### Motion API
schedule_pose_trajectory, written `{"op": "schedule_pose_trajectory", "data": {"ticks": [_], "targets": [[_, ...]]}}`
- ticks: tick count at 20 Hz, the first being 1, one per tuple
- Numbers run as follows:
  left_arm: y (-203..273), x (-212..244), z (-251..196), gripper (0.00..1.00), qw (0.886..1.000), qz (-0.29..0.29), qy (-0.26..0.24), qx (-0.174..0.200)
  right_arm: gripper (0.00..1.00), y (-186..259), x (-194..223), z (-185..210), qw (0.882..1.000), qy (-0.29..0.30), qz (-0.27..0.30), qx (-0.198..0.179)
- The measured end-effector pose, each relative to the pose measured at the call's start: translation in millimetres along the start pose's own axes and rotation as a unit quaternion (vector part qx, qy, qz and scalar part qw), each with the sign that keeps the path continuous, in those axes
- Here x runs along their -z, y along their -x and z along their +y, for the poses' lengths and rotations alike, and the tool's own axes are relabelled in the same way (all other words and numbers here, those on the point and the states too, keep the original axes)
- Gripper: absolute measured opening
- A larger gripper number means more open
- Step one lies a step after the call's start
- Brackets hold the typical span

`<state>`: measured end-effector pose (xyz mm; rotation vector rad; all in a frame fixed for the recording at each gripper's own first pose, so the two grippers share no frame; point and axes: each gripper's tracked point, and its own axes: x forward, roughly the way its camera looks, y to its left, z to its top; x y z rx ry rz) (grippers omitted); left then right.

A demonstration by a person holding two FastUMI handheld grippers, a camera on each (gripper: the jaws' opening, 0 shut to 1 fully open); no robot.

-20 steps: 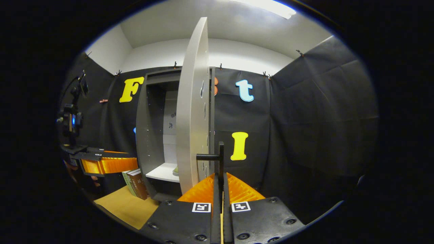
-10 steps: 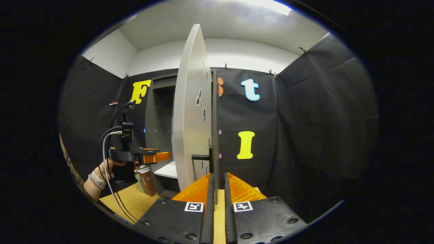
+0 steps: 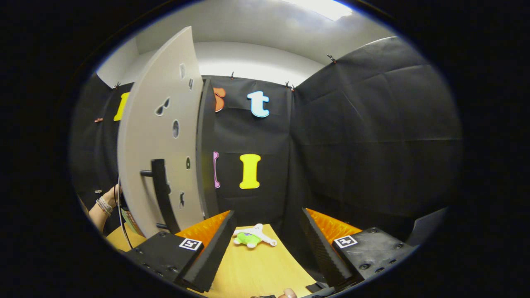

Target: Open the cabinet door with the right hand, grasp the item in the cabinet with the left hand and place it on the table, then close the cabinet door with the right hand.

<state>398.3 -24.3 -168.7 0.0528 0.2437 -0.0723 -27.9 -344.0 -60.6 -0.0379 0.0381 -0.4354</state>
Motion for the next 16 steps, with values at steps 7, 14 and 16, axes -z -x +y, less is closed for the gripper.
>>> {"op": "schedule_pose_trajectory", "data": {"ticks": [7, 14, 16], "targets": [[-57, 31, 20, 0.88, 0.999, 0.045, -0.003, -0.029, 1.0, -33, 21, -17, 0.999, 0.007, 0.028, 0.019], [-86, 50, 34, 0.62, 0.995, 0.084, 0.031, -0.033, 0.99, -60, 29, -16, 0.999, 0.011, 0.041, 0.014], [-91, 56, 35, 0.61, 0.994, 0.097, 0.033, -0.032, 1.0, -68, 32, -15, 0.999, 0.012, 0.048, 0.012]]}}
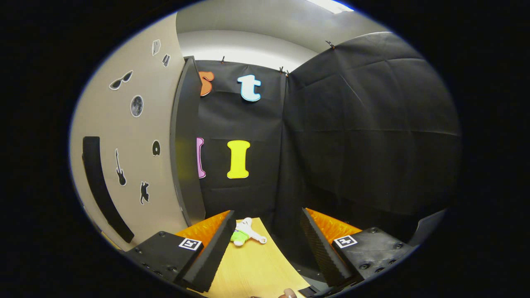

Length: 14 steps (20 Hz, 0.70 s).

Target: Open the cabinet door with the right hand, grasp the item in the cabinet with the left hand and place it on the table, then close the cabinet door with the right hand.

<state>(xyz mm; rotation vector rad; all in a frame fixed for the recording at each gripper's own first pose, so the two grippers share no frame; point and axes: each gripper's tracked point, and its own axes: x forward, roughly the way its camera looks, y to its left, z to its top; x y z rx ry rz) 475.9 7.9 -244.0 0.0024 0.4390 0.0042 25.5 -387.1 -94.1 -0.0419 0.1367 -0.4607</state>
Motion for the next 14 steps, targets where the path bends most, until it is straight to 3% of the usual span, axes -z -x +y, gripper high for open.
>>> {"op": "schedule_pose_trajectory", "data": {"ticks": [7, 9, 10, 14], "targets": [[-16, 4, 1, 0.55, 0.999, 0.032, 0.01, -0.001, 1.0, -16, 5, 8, 1.0, 0.007, 0.012, -0.011], [-20, 5, 3, 0.41, 0.999, 0.04, 0.016, -0.003, 0.99, -16, 7, 7, 1.0, 0.01, 0.013, -0.006], [-21, 6, 2, 0.29, 0.999, 0.041, 0.017, 0.0, 0.99, -17, 9, 8, 1.0, 0.009, 0.016, -0.005], [-18, 5, 1, 0.26, 0.999, 0.045, 0.007, -0.004, 0.99, -17, 12, 7, 1.0, 0.005, 0.022, -0.005]]}}
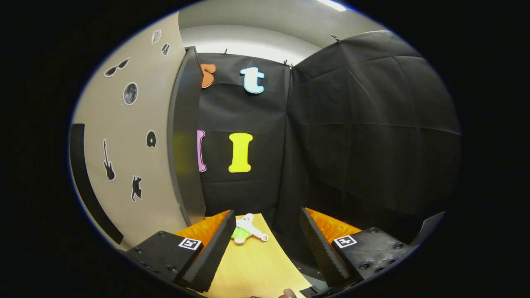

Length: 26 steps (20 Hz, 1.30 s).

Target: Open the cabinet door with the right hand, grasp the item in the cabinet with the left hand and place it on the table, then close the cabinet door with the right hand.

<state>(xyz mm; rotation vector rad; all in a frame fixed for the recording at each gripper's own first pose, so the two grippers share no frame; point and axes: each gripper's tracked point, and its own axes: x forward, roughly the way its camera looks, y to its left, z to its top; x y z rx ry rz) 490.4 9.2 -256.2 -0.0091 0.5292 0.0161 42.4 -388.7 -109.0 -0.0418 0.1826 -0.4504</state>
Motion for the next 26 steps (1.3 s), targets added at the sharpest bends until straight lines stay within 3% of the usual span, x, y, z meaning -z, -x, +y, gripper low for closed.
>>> {"op": "schedule_pose_trajectory", "data": {"ticks": [2, 3, 7, 12, 19, 26], "targets": [[5, 1, 1, 0.24, 1.0, 0.005, -0.004, -0.013, 0.96, 1, -4, 2, 1.0, -0.002, -0.007, -0.004], [8, 2, -1, 0.24, 1.0, 0.007, -0.005, -0.014, 1.0, 1, -6, 2, 1.0, -0.003, -0.01, -0.006], [36, -6, 1, 0.24, 1.0, -0.009, -0.003, -0.027, 0.99, 3, -4, 2, 1.0, -0.009, -0.012, -0.018], [94, 0, -5, 0.23, 0.999, -0.026, 0.013, -0.032, 0.99, 16, -9, 16, 0.998, -0.032, -0.019, -0.059], [202, 44, -20, 0.24, 0.998, -0.038, 0.053, -0.02, 0.99, 59, -23, 38, 0.99, -0.048, -0.038, -0.124], [285, 121, -49, 0.23, 0.997, -0.026, 0.068, -0.018, 1.0, 109, -20, 44, 0.988, -0.018, -0.055, -0.14]]}}
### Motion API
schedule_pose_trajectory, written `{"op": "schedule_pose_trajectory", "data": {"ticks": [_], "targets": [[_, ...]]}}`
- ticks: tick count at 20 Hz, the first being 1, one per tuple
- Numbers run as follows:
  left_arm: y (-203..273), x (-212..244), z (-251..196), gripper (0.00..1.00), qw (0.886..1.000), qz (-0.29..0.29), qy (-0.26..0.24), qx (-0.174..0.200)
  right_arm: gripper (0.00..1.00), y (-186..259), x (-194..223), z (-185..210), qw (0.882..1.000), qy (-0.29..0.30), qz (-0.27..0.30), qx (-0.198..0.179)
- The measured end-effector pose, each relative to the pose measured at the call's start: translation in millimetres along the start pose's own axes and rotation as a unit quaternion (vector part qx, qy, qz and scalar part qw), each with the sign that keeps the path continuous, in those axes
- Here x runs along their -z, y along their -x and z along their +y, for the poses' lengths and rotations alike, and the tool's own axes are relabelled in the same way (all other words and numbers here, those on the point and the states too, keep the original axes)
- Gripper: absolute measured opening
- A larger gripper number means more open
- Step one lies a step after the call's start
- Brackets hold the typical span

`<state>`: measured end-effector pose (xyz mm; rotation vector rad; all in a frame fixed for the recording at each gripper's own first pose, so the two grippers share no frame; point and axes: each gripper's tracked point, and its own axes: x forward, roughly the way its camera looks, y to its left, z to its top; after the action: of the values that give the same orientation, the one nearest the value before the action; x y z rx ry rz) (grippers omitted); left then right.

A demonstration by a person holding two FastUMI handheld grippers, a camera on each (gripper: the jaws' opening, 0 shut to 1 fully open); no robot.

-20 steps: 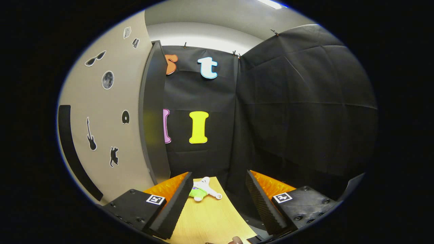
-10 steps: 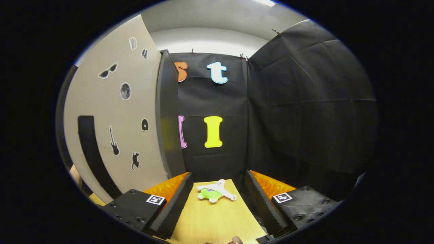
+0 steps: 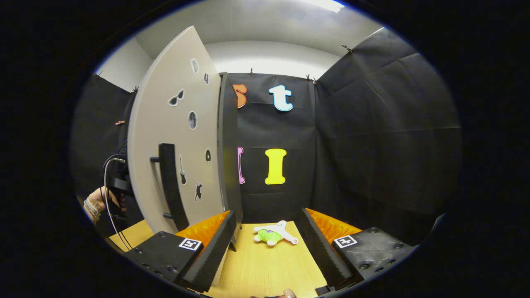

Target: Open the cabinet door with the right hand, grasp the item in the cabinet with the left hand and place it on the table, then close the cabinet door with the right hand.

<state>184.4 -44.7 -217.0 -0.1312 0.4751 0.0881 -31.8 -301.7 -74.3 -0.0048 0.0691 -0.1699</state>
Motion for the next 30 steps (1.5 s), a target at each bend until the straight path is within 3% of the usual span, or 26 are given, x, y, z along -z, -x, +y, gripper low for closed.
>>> {"op": "schedule_pose_trajectory", "data": {"ticks": [4, 8, 10, 11, 19, 23, 30], "targets": [[28, 62, -18, 0.23, 1.0, 0.02, 0.012, 0.009, 0.99, 25, -17, 16, 1.0, -0.01, -0.015, -0.021], [37, 113, -23, 0.23, 0.999, 0.039, 0.022, 0.013, 0.99, 38, -19, 19, 1.0, 0.004, -0.021, -0.02], [37, 130, -26, 0.23, 0.999, 0.037, 0.026, 0.018, 0.94, 35, -20, 26, 0.999, 0.011, -0.031, -0.027], [35, 139, -26, 0.23, 0.999, 0.034, 0.026, 0.018, 0.99, 30, -20, 29, 0.999, 0.018, -0.036, -0.032], [-4, 244, -33, 0.24, 0.996, 0.055, 0.063, 0.002, 0.98, -5, -7, 56, 0.992, 0.029, -0.065, -0.105], [-22, 275, -21, 0.24, 0.998, 0.039, 0.041, -0.036, 0.98, -10, 4, 45, 0.991, 0.046, -0.072, -0.1], [-52, 312, -13, 0.26, 0.996, 0.05, 0.059, -0.047, 0.98, -10, 14, 32, 0.99, 0.075, -0.073, -0.093]]}}
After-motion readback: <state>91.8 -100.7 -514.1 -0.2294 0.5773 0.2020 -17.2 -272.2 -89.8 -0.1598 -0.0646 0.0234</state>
